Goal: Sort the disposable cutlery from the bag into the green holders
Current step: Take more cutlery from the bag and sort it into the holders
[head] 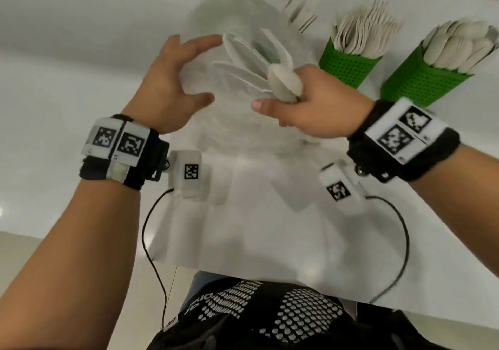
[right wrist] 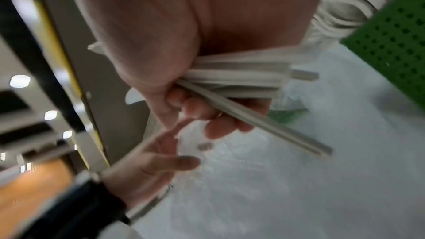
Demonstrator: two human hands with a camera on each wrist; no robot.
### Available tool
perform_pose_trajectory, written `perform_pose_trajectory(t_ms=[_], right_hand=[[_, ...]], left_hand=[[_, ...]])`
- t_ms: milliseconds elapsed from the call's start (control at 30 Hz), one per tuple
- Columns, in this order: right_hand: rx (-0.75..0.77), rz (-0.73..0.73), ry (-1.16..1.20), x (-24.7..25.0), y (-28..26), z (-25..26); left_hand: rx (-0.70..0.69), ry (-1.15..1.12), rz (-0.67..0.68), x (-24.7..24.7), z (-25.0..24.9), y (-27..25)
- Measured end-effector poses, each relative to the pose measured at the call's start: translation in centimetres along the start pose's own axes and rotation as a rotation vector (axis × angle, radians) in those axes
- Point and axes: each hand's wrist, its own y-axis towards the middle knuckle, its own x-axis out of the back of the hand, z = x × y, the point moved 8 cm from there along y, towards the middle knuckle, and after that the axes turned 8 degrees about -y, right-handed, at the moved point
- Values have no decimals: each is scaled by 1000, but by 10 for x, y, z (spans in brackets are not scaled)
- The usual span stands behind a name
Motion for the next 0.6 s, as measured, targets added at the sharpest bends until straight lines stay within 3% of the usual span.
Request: perform_pose_trajectory(t_ms=[133, 200, 267, 333, 367, 400, 467, 533, 600], right_hand=[[-4, -4, -186, -4, 20, -17], [-40, 85, -470, -12, 20, -32], [-171, 229, -711, -28, 15, -56], [-293, 253, -751, -36, 11, -78], [-326, 214, -672, -37, 10, -84], [-347, 150, -540, -36, 9, -87], [-375, 28, -163, -37, 1, -82], [-405, 60, 221, -53, -13, -67], [-441, 243, 571, -78, -30, -49]], left_hand=[[-15, 20, -3, -7, 0, -7], [35, 64, -131, -3, 9, -16], [17, 132, -368, 6, 7, -30], [85, 185, -506, 9, 1, -42], [206, 198, -426, 0, 3, -41], [364, 201, -260, -16, 10, -41], [599, 87, -1, -48, 14, -45], [665, -111, 34, -70, 9, -42], [642, -255, 12, -83, 1, -35]])
